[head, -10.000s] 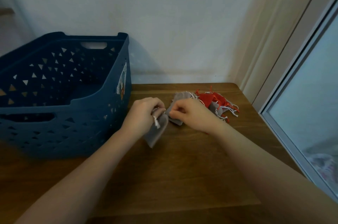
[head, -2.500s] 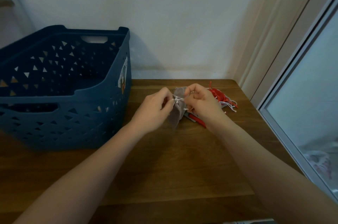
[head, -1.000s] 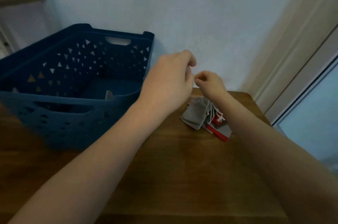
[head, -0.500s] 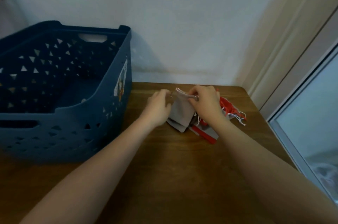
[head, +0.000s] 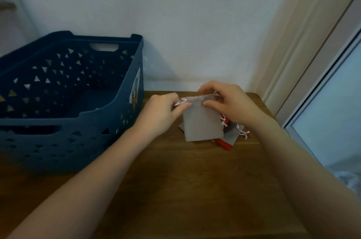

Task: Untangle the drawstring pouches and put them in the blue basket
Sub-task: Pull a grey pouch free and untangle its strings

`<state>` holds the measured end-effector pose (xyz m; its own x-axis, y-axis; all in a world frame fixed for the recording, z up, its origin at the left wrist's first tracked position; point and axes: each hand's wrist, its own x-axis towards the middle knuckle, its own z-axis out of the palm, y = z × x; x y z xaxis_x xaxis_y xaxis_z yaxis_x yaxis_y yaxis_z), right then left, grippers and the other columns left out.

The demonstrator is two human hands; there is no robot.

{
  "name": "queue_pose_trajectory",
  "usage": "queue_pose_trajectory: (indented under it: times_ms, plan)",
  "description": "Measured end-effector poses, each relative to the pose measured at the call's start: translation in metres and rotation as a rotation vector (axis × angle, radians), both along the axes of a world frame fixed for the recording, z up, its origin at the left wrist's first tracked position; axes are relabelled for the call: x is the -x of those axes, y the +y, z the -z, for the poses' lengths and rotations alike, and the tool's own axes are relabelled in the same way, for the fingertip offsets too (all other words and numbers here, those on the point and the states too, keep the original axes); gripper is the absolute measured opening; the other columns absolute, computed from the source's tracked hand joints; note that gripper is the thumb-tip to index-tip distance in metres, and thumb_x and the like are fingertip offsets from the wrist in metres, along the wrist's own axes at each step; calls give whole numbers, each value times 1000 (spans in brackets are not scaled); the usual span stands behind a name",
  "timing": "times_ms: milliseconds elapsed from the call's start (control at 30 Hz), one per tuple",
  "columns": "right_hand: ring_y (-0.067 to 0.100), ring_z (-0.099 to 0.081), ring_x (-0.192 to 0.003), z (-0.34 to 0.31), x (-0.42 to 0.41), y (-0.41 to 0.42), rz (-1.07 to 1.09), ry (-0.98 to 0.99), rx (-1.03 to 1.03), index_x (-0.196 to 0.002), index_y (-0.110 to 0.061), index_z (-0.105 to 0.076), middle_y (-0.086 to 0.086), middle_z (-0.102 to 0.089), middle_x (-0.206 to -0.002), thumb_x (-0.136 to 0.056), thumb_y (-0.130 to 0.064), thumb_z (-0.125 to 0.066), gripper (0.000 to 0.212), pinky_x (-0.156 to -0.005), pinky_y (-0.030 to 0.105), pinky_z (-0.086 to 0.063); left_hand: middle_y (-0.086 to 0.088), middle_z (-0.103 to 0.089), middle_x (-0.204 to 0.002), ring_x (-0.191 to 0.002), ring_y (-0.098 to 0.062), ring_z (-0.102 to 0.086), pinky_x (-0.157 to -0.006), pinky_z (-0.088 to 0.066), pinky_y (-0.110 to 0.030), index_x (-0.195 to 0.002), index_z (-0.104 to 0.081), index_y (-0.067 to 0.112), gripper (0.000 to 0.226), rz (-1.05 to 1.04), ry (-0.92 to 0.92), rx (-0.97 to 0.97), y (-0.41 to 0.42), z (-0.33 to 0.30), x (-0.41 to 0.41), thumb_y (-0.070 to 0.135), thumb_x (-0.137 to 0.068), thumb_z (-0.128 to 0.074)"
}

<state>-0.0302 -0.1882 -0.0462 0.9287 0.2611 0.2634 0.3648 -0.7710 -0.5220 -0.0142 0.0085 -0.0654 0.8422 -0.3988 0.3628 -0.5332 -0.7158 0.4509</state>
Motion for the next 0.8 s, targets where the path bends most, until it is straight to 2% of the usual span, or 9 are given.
queue_pose_trajectory:
  times_ms: [100, 200, 300, 367, 467, 533, 600, 667, 800]
  plan:
    - [4, -51, -94, 3, 7, -1, 39, 8, 299, -116, -20, -58, -12, -57, -104, -91, -28, -57, 27, -79, 18, -43, 3, -43, -55, -52, -12, -42, -53, -35, -28, -59, -44, 20, 41, 60, 86, 61, 10, 0, 8, 38, -96, -44]
    - [11, -54, -73, 7, 15, -2, 19, 45, 384, -92, -16, -60, -6, -60, -81, -93, -35, -53, 20, -65, 29, -43, 7, -42, -52, -51, -9, -44, -67, -47, -36, -63, -44, 17, 39, 138, 342, 331, 16, 2, 15, 32, -98, -39]
    - [9, -43, -54, 8, 21, -8, 75, 102, 490, -68, -21, -48, -6, -49, -61, -93, -46, -46, 35, -53, 28, -35, 8, -43, -52, -50, -6, -46, -76, -49, -36, -67, -47, 14, 37, 139, 502, 543, 16, 5, 19, 29, -100, -38]
    - [10, -41, -50, 9, 25, -10, 79, 107, 417, -62, -20, -47, -4, -47, -56, -93, -46, -45, 40, -52, 27, -34, 5, -46, -55, -51, -8, -47, -74, -47, -35, -67, -50, 13, 36, 101, 550, 694, 15, 6, 20, 27, -99, -42]
    - [12, -45, -56, 9, 34, -14, 47, 110, 23, -63, -18, -50, -2, -49, -60, -95, -33, -46, 36, -59, 29, -38, 3, -45, -55, -50, -8, -46, -66, -47, -27, -66, -52, 13, 31, 28, 682, 945, 15, 7, 21, 24, -94, -51]
    - [11, -54, -69, 11, 41, -14, 45, 140, -322, -61, -22, -56, -1, -58, -72, -94, -27, -50, 33, -71, 30, -43, 7, -39, -48, -40, -4, -37, -47, -41, -17, -74, -59, 9, 20, 30, 900, 1276, 17, 8, 19, 19, -91, -55]
    - [12, -60, -91, 12, 48, -6, 21, 190, -731, -54, -22, -63, 5, -65, -91, -89, -27, -54, 36, -90, 34, -46, 8, -35, -41, -31, -3, -33, -35, -31, -10, -81, -67, 2, 19, 145, 1168, 1639, 20, 7, 18, 17, -84, -56]
    - [17, -60, -99, 10, 53, 6, -37, 272, -1175, -45, -19, -65, 9, -67, -92, -92, -22, -45, 51, -101, 34, -43, 7, -36, -36, -26, -5, -36, -31, -33, -10, -81, -69, -1, 26, 336, 1345, 1852, 18, 8, 19, 20, -84, -53]
    - [12, -66, -76, 5, 55, 26, -47, 386, -1813, -38, -18, -56, -3, -66, -66, -93, -27, -44, 57, -85, 30, -49, 4, -50, -48, -30, -4, -40, -35, -37, -10, -70, -49, 14, 22, 497, 1321, 1944, 5, 14, 26, 24, -89, -44]
